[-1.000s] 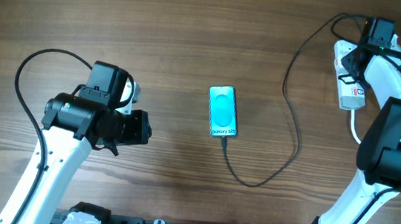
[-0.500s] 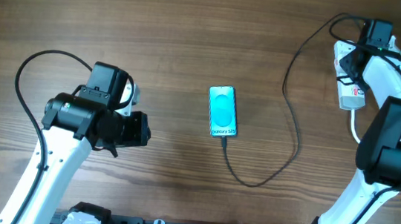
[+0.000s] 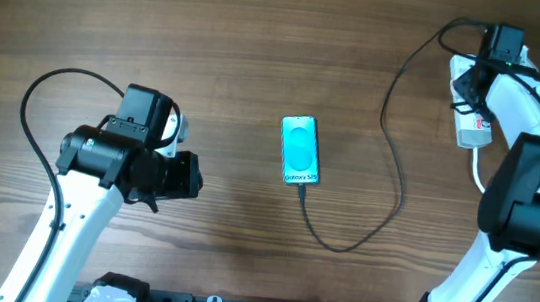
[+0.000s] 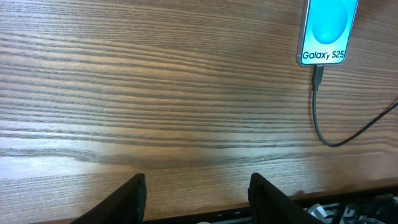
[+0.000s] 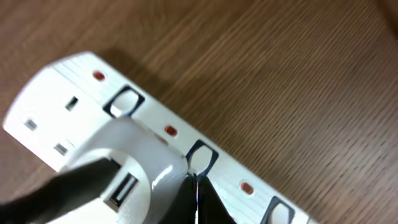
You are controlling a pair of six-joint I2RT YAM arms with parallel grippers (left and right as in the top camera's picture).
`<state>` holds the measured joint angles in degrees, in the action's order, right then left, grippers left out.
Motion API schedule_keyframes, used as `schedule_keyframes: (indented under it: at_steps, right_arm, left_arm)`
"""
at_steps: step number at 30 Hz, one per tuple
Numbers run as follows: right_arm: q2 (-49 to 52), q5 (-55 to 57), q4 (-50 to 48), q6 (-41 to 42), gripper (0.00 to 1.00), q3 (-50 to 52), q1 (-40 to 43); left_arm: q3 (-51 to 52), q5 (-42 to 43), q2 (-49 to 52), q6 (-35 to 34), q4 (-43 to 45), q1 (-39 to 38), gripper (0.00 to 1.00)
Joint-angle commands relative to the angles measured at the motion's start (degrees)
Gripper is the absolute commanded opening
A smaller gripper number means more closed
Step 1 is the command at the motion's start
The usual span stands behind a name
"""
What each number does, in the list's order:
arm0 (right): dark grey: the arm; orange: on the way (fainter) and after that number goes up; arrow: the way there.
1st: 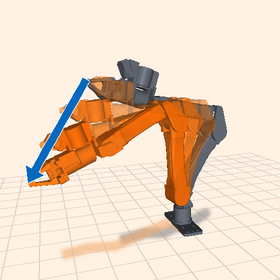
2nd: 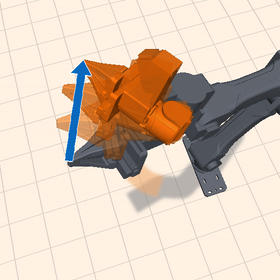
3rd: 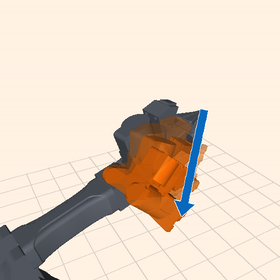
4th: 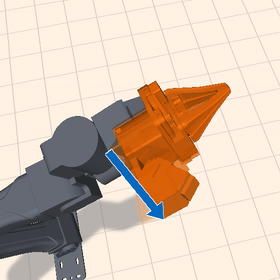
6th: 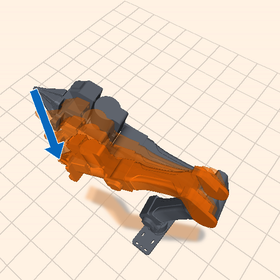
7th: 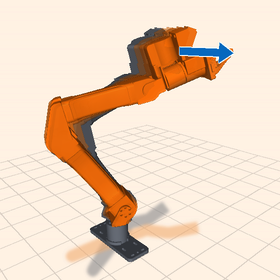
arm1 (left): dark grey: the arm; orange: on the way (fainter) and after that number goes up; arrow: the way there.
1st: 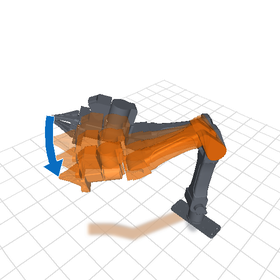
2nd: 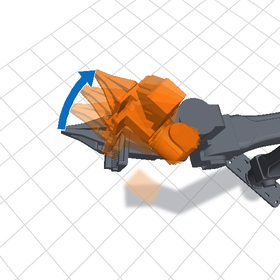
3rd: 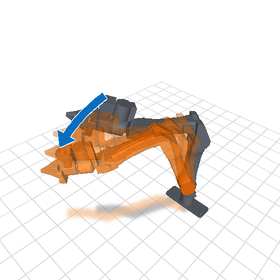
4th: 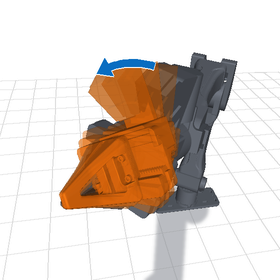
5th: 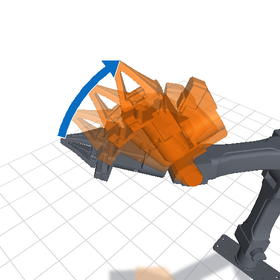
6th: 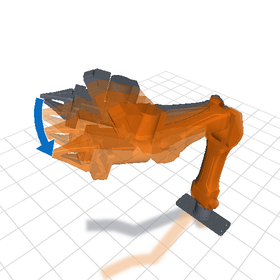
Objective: Plug charger to phone and switch on socket
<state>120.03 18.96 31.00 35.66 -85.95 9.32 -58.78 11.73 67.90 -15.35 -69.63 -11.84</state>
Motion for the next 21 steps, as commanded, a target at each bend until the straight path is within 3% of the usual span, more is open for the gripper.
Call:
schedule_keyframes:
  at_steps: [1,21]
  right_arm:
    - [-2.4,2.69,-1.18,-0.94,0.05,-0.46,0.48]
    - [3.85,-3.8,-3.43,-1.2,0.04,0.2,0.42]
  left_arm:
    - [-0.22,-0.94,-0.9,-0.5,-0.07,0.02,0.53]
    - [-0.22,-0.92,-0.9,-0.5,-0.52,0.02,0.53]
